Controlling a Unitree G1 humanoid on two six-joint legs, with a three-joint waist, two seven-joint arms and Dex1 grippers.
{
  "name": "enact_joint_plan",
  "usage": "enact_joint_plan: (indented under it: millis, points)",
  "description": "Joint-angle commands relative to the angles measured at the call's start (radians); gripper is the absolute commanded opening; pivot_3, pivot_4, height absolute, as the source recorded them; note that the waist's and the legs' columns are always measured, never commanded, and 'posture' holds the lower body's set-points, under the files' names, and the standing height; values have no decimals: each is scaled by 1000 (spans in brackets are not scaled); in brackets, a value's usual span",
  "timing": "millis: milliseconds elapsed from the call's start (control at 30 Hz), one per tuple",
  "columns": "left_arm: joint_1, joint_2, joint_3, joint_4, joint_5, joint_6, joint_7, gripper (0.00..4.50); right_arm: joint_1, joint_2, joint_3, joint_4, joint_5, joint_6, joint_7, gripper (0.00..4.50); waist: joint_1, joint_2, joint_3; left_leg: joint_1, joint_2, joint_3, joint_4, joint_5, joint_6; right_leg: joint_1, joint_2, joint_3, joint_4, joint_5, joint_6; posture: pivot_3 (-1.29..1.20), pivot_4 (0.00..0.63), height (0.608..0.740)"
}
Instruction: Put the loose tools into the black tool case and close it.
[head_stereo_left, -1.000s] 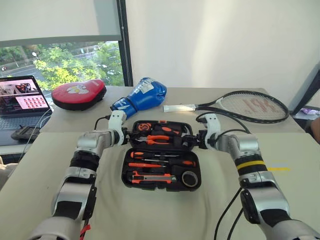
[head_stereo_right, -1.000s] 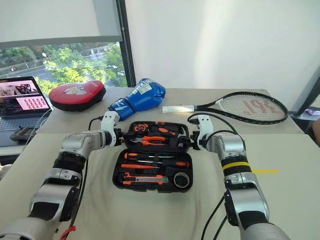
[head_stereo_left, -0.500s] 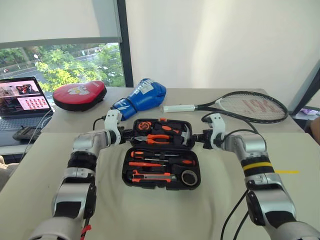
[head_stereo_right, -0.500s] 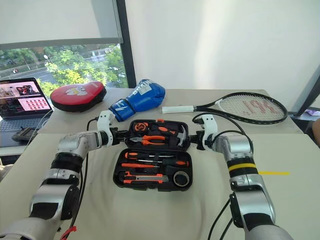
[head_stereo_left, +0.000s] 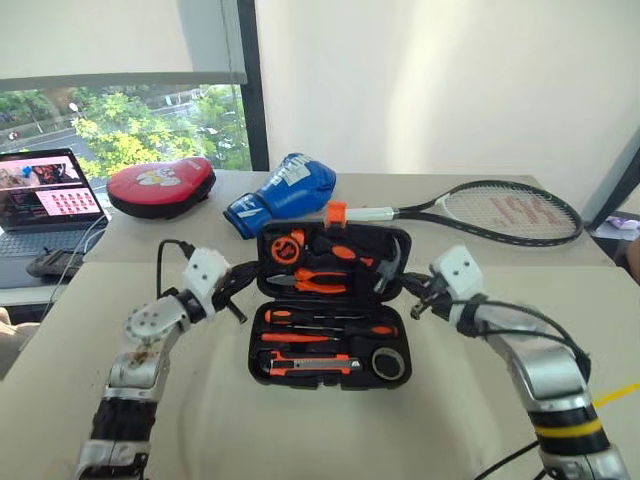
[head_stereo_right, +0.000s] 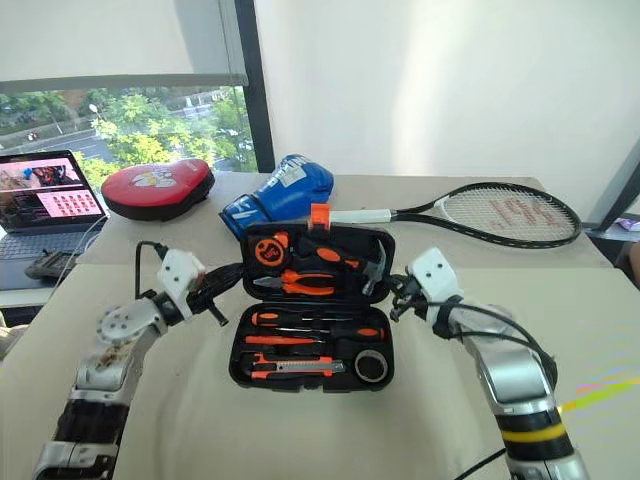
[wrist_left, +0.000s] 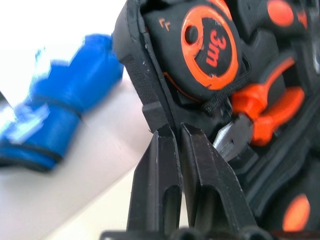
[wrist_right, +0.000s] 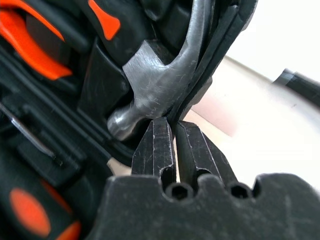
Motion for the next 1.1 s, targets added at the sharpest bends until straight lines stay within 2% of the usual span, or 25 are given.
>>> enact_joint_plan:
  millis: [33,100,133,200,233,267,300,333,367,433,500,533,600,633,700,733,800,833,867,933,967,1100]
  points:
    - [67,47,-63,-10,50,-265,-90,0,151,-71,41,-208,-97,-188,21,23,9,0,0,1,0,0,0,0,0,0,0,0,0,0,0,0,150,740]
    - [107,87,-31,19,27,-289,-106,0,261,-140,20,-257,-157,-238,30,824,13,1,0,3,1,0,0,-1,1,3,-1,0,0,0,0,0,150,740]
    - [123,104,-16,27,2,-287,-120,0,300,-164,9,-270,-177,-256,32,1023,14,1,-1,6,1,0,0,-1,2,6,-1,0,0,0,0,0,150,740]
    - [157,137,18,43,-30,-304,-136,727,368,-193,-25,-298,-191,-279,35,1706,9,1,-1,11,2,0,0,-2,4,13,0,-1,-2,0,0,0,150,740]
    - [174,149,41,47,-56,-265,-135,962,409,-200,-52,-326,-181,-249,43,2073,9,1,-1,16,2,0,0,-7,11,17,0,-1,-2,0,0,0,150,740]
    - [185,157,62,51,-79,-216,-126,1324,437,-204,-69,-347,-173,-227,49,2381,6,1,0,16,2,0,0,-7,12,18,-1,-1,-2,0,0,0,150,740]
    - [195,170,79,53,-108,-157,-128,1916,472,-221,-87,-374,-172,-196,67,2882,5,1,0,17,3,1,1,-7,11,18,0,0,-1,0,0,0,150,740]
    - [206,183,92,51,-138,-103,-136,2254,505,-242,-101,-397,-174,-172,89,3116,6,1,0,17,3,1,1,-6,11,18,0,0,-1,0,0,0,150,740]
    - [218,194,104,44,-165,-55,-148,2482,536,-257,-117,-417,-171,-154,109,3141,6,1,0,17,3,0,2,-6,11,18,0,0,-1,0,0,0,150,740]
    - [254,242,126,22,-258,156,-191,3255,597,-243,-208,-508,-43,23,151,3141,7,1,0,18,4,0,2,-6,10,18,1,-1,0,-1,0,0,150,740]
    - [260,268,142,10,-307,266,-204,3887,628,-248,-277,-576,51,107,200,3141,7,1,0,19,5,0,2,-6,10,19,1,-1,0,-1,-1,0,150,740]
    - [242,272,153,-9,-350,337,-199,4328,625,-229,-328,-620,180,181,219,2857,8,1,0,19,6,0,1,-6,10,19,1,0,0,-1,-1,0,150,740]
    - [184,271,147,-60,-426,475,-191,3940,615,-221,-378,-703,437,296,259,2345,12,0,0,19,6,-1,2,-6,10,20,1,-1,0,-1,-1,0,150,740]
    - [160,267,140,-82,-448,526,-186,3769,607,-230,-385,-726,517,340,266,1959,14,-1,1,19,6,-3,2,-6,10,21,1,-1,0,-1,-1,0,150,740]
    - [103,254,120,-111,-473,600,-175,2896,591,-293,-331,-749,556,390,286,1185,18,-2,1,20,6,-5,3,-6,10,24,1,-3,-1,-1,-1,0,150,740]
    - [66,250,98,-128,-481,634,-184,2657,552,-322,-257,-735,541,406,287,948,18,-2,1,21,6,-5,3,-6,10,25,1,-3,-2,-1,-1,0,150,740]
    - [9,243,71,-151,-496,693,-190,1905,492,-368,-149,-708,523,420,290,264,14,-3,1,24,5,-5,2,-6,11,28,0,-2,-3,-1,-1,0,150,740]
    - [-27,246,50,-161,-505,724,-211,1533,418,-359,-67,-648,477,419,263,11,13,-4,1,24,4,-5,2,-6,11,28,0,-2,-3,-2,-2,0,150,740]
    - [-49,248,38,-168,-511,745,-224,1270,368,-350,-17,-606,449,419,242,0,10,-5,1,24,4,-5,2,-6,11,28,0,-2,-3,-2,-2,0,150,740]
    - [-94,254,14,-176,-519,779,-261,356,262,-359,94,-511,359,408,216,0,4,-5,2,24,3,-4,2,-6,10,27,1,-2,-3,-3,-3,0,150,740]
    - [-107,257,5,-178,-521,789,-275,102,227,-356,123,-475,334,411,201,0,3,-5,2,23,3,-4,1,-6,10,26,2,-1,-2,-3,-4,0,150,740]
    - [-191,282,-40,-181,-528,825,-369,27,-5,-272,193,-267,242,468,107,0,-2,-8,3,20,3,-4,1,0,1,21,4,-1,-1,-3,-3,0,150,740]
